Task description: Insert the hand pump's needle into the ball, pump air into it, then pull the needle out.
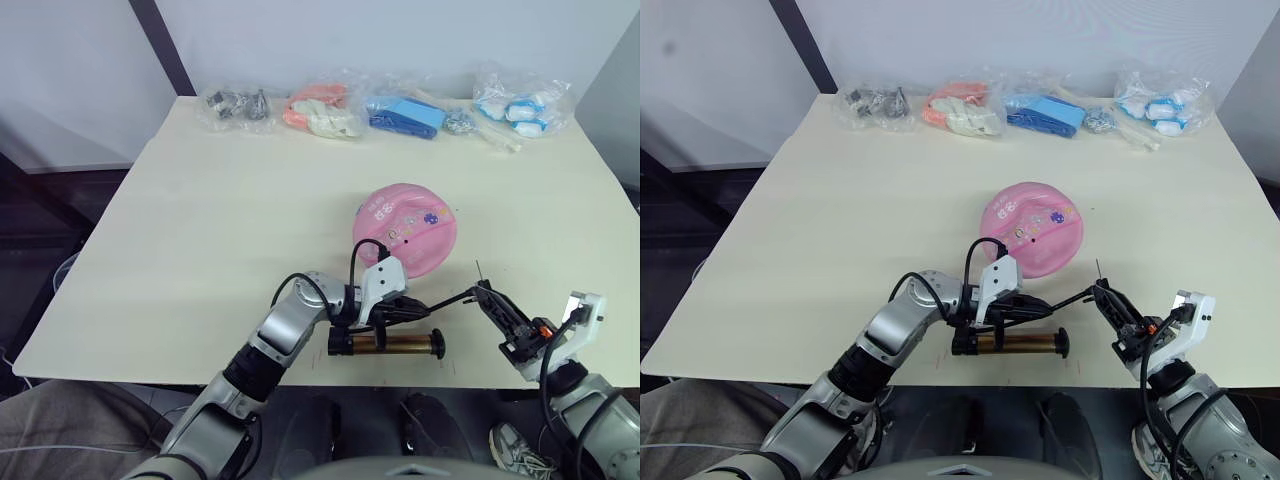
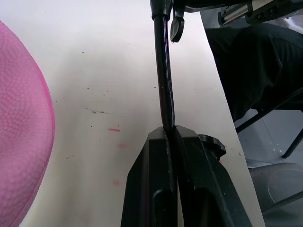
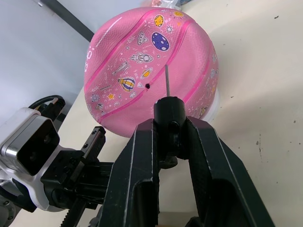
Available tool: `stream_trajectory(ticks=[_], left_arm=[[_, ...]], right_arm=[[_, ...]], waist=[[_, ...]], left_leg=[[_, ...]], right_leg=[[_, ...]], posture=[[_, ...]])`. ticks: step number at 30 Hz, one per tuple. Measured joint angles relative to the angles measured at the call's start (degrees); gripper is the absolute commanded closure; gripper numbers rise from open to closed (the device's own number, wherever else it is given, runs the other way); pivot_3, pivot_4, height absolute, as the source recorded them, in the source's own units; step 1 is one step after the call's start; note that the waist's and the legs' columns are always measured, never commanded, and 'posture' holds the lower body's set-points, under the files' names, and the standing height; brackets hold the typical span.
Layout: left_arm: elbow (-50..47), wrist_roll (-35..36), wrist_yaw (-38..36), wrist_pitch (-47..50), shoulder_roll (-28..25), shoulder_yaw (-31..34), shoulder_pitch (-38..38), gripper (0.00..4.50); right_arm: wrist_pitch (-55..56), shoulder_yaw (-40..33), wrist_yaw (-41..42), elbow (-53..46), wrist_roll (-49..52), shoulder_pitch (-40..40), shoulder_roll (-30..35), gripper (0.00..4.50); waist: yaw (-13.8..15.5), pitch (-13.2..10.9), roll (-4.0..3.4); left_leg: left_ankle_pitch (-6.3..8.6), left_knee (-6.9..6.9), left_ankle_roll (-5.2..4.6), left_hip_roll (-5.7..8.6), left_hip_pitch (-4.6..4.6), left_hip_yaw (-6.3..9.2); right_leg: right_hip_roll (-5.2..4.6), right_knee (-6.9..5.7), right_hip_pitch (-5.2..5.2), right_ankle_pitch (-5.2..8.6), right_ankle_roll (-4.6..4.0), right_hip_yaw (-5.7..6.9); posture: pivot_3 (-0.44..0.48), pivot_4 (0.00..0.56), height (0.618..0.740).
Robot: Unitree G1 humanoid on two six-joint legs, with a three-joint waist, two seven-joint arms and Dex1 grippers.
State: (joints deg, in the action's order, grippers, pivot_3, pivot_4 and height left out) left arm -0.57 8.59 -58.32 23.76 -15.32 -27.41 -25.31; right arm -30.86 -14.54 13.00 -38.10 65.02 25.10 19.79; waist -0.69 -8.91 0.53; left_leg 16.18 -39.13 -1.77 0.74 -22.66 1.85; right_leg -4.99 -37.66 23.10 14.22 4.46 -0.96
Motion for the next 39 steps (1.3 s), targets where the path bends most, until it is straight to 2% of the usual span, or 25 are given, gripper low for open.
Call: stream_trajectory(ticks=[5,6,7,11,14,21,29,35,39], left_arm=[[0.00,0.09,-0.01,-0.52,-0.26,0.07,0.26,4.50],[0.00,0.30,-0.16,-0.52,-0.48,0.13,0.38,3.80],[0.00,0.53,-0.28,-0.52,-0.62,0.19,0.44,3.53],[-0.58,1.78,-0.71,-0.51,-1.40,1.27,0.85,1.41],[-2.07,3.07,-1.35,-0.50,-2.47,2.74,1.30,0.11],[-7.67,8.49,-4.32,-0.19,-8.17,7.90,3.91,0.02],[-13.37,16.49,-4.51,0.74,-10.40,17.07,6.49,0.02],[-13.90,17.64,2.25,0.80,-9.03,22.46,4.30,0.02],[-11.61,16.28,7.43,1.21,-7.45,22.84,1.00,0.02]], right_arm=[[0.00,0.05,0.44,-0.01,-1.22,-0.19,0.35,4.18],[0.06,0.06,0.75,-0.02,-1.94,-0.23,0.59,4.18],[0.31,0.05,0.96,-0.02,-2.49,-0.26,0.61,4.18],[2.51,-0.30,2.22,-0.23,-4.86,-0.62,0.90,4.18],[3.48,-0.85,3.80,-0.55,-6.59,-0.54,2.28,4.18],[6.31,-2.41,10.34,-0.70,-12.67,-0.66,7.15,4.18],[13.91,-3.81,23.48,1.66,-20.36,-1.30,11.90,4.18],[17.87,-6.77,34.18,6.31,-22.07,-1.63,16.09,4.18],[19.44,-7.96,38.41,8.95,-23.48,-2.13,18.12,4.18]], waist=[[0.00,0.00,0.00],[0.00,0.00,0.00],[0.00,0.00,0.00],[-0.02,0.00,0.00],[0.01,0.00,0.00],[-0.09,-0.02,-0.03],[0.04,-0.04,-0.01],[0.09,-0.05,0.01],[0.12,-0.06,0.04]], left_leg=[[0.00,0.00,0.00,0.00,0.00,0.00],[0.00,0.00,0.00,0.00,0.00,0.00],[0.00,0.00,0.00,0.00,0.00,0.00],[0.00,0.00,0.00,0.00,0.00,0.00],[0.00,0.00,0.00,0.00,0.00,0.00],[0.00,0.01,0.00,-0.02,0.01,-0.01],[0.00,0.01,0.00,-0.01,0.00,0.00],[0.00,0.00,0.00,0.00,0.01,0.00],[0.00,0.00,0.00,0.03,0.01,-0.01]], right_leg=[[0.00,0.00,0.00,0.00,0.00,0.00],[0.00,0.00,0.00,0.00,0.00,0.00],[0.00,0.00,0.00,0.00,0.00,0.00],[0.00,0.00,0.01,0.00,0.00,0.00],[0.00,0.00,0.01,0.00,0.00,0.00],[0.01,0.00,0.01,0.00,0.00,0.00],[0.00,0.03,0.00,0.00,0.00,0.01],[0.00,0.02,0.00,0.00,0.00,0.01],[0.00,0.02,-0.01,-0.01,0.01,0.01]], posture=[[0.000,0.150,0.736],[0.000,0.150,0.736],[0.000,0.150,0.736],[0.000,0.150,0.736],[0.000,0.150,0.736],[0.000,0.150,0.736],[0.000,0.150,0.736],[0.000,0.150,0.736],[0.000,0.150,0.736]])
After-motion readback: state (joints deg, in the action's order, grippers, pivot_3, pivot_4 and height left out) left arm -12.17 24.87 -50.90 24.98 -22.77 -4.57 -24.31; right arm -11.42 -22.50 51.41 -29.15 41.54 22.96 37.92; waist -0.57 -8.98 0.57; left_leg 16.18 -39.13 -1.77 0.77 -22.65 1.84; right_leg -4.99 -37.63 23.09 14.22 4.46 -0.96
